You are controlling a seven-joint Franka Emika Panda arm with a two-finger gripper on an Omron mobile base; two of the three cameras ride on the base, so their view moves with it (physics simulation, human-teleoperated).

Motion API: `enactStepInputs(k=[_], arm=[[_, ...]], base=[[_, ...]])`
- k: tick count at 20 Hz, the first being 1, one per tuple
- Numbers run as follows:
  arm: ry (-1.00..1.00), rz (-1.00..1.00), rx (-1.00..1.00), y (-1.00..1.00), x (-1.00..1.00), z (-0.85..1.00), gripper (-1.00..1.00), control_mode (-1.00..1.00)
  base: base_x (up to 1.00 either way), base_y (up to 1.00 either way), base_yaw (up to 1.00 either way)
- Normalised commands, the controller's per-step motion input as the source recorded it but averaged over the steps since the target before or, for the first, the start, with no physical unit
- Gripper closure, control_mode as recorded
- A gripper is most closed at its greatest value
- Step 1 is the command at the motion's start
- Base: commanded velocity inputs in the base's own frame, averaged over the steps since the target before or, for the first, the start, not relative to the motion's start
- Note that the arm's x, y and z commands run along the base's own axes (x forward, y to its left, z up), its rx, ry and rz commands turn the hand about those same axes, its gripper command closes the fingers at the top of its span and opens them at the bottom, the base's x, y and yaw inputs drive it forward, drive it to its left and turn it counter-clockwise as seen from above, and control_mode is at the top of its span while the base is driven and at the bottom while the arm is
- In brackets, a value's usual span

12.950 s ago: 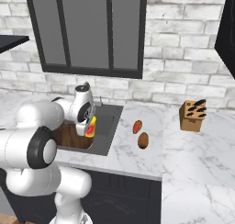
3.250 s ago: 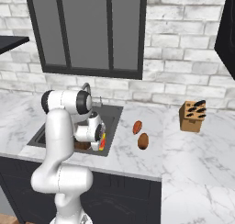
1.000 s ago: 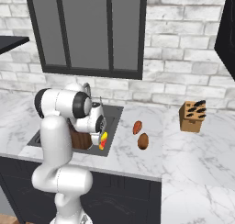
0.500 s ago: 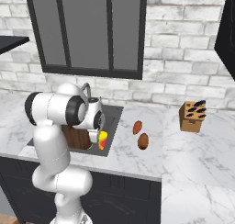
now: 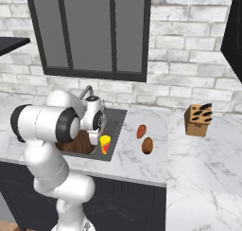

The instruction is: Remove the potato and sweet potato from the sink. Then move the bowl and cup from the counter to the sink for washing.

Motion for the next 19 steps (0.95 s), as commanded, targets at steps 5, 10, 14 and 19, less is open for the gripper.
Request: enactStepInputs(k=[5, 10, 14, 19], arm=[[0.01, 0.00, 0.00, 0.00, -0.30, 0.40, -1.00, -1.00], [0.01, 0.00, 0.00, 0.00, -0.32, 0.41, -1.00, -1.00], [0.00, 0.00, 0.00, -0.02, -0.38, 0.39, -1.00, -1.00], [0.00, 0.00, 0.00, 0.00, -0.40, 0.36, -1.00, -1.00]], base=[[0.00, 0.00, 0.00], [0.00, 0.00, 0.00], [0.00, 0.00, 0.00], [0.00, 0.00, 0.00]])
